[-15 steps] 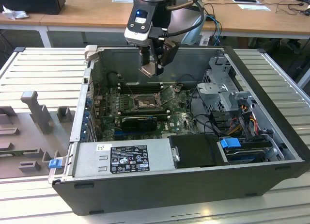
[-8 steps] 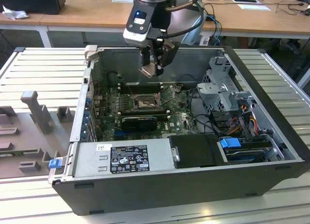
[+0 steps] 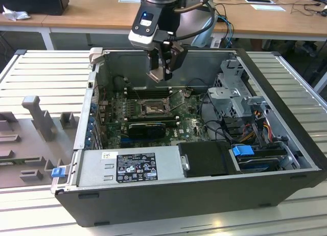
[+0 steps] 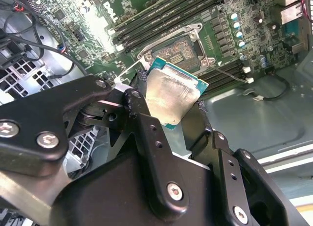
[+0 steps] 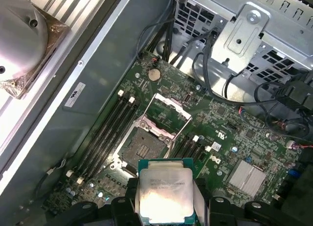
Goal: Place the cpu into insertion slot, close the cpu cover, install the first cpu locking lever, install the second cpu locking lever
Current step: 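Place the cpu into insertion slot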
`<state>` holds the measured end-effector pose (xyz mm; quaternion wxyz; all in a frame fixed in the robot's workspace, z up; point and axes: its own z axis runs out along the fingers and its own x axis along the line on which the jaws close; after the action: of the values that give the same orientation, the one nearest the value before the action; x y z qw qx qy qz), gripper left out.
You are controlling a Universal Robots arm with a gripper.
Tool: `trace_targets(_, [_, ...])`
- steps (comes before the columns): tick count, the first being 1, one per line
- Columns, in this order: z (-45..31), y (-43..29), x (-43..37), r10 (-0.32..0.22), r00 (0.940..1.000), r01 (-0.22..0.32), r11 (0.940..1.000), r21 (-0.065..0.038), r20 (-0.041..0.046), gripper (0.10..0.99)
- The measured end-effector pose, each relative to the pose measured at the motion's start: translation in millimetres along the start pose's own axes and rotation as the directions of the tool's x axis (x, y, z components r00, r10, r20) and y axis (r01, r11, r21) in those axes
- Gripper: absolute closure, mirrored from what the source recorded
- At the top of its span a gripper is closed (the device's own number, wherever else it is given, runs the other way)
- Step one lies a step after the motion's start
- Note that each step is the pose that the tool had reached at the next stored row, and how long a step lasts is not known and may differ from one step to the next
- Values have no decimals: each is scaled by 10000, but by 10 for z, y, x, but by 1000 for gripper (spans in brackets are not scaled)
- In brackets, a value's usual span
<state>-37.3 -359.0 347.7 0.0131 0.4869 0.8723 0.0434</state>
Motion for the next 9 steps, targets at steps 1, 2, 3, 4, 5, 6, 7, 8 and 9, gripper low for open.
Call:
trace_targets(1, [3,0,0,56,10000,-56,10000,-1,5,557])
trace_targets(2, [6,0,0,92,10000,-92,10000,-2,8,557])
trace_targets(3, [8,-1,0,134,9999,-134,9999,-3,12,557])
trace_targets(4, [9,-1,0,153,9999,-153,9999,-3,13,557])
trace_targets(5, [11,-1,0,177,9998,-177,9998,-4,16,557])
trace_targets(6, [12,-1,0,214,9998,-214,9998,-4,19,557])
trace_targets(7, [15,-1,0,257,9997,-257,9997,-5,23,557])
trace_targets(8, [19,-2,0,339,9994,-339,9994,-7,30,557])
trace_targets(9, [21,-2,0,375,9993,-375,9993,-8,33,557])
